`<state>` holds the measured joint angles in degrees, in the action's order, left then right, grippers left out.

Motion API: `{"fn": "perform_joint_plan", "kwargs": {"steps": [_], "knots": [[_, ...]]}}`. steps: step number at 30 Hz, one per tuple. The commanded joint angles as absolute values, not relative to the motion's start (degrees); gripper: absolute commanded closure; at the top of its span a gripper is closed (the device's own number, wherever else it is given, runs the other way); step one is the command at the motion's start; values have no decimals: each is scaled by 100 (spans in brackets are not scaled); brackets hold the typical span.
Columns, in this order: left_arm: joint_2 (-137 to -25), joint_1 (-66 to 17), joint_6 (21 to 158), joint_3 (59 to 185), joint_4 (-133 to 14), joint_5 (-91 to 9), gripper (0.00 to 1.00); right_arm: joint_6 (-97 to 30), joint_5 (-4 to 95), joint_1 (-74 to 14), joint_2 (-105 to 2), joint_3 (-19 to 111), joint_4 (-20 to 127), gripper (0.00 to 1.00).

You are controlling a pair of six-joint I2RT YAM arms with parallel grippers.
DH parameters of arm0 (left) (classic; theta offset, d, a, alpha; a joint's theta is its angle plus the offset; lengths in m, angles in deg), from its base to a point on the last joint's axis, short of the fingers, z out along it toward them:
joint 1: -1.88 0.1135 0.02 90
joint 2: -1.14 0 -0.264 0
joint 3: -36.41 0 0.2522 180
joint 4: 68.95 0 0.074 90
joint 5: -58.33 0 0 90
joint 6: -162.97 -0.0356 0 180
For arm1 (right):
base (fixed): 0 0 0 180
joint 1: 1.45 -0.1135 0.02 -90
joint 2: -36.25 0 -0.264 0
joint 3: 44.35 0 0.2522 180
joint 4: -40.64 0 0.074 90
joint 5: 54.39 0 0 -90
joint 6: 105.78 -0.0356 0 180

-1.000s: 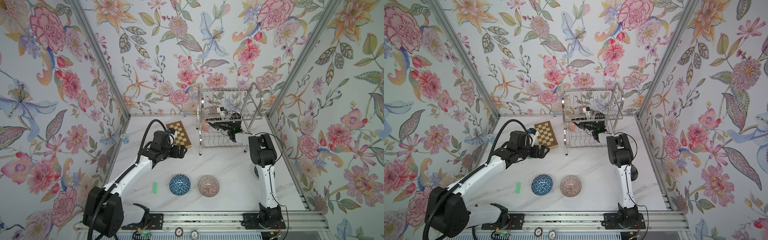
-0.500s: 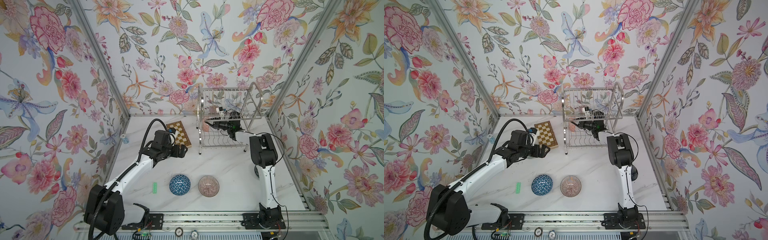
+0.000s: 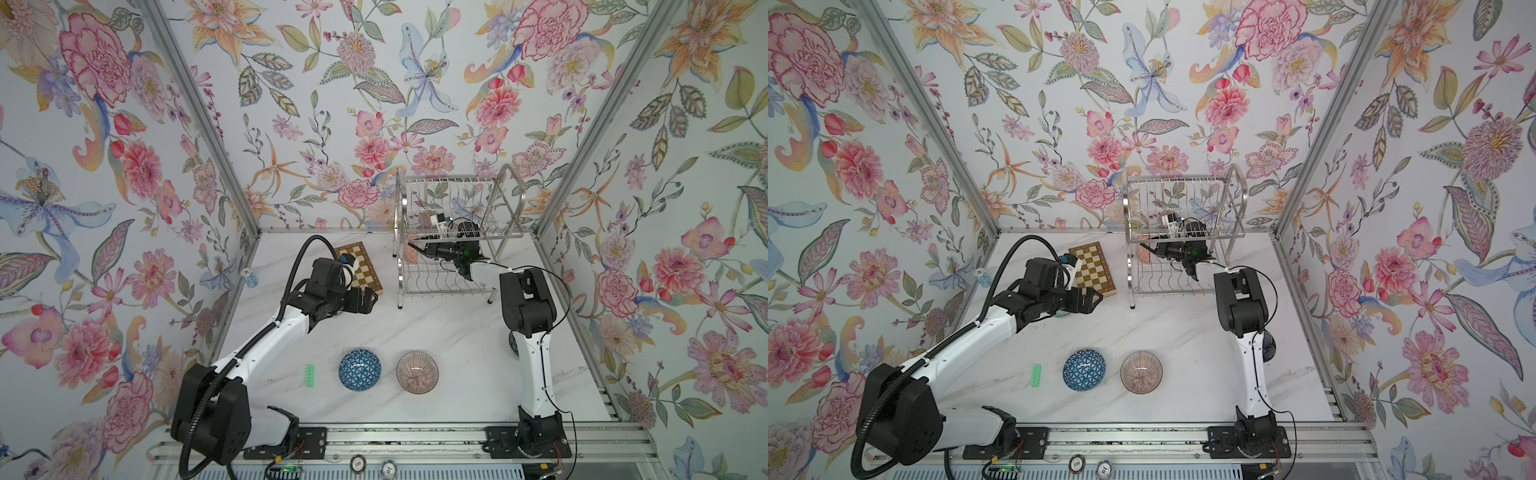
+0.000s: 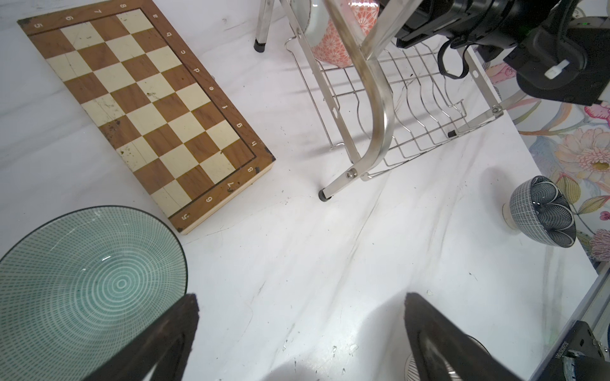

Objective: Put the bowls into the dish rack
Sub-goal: 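Lower the leaf-pattern bowl upright into the rack slots with the right gripper, then open the right gripper and withdraw it from the dish rack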

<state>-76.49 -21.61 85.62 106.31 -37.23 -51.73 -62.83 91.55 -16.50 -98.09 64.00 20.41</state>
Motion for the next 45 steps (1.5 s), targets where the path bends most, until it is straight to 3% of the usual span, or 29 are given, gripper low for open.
{"fn": "perform_joint_plan", "kwargs": {"steps": [1, 6, 25, 45], "knots": [[-7708, -2249, 8426, 10805, -3625, -5057, 1, -6090, 8913, -1684, -9591, 6289, 2443, 90], [-7681, -2255, 8418, 10774, -3594, -5014, 1, -6376, 8900, -1684, -9510, 6206, 2086, 79], [-7438, -2264, 8493, 10844, -3221, -4153, 1, -7621, 8174, -1635, -8906, 5045, 155, 53], [-7418, -2265, 8368, 10519, -3633, -3717, 1, -7697, 7052, -1672, -7636, 2531, -1132, 49]]}}
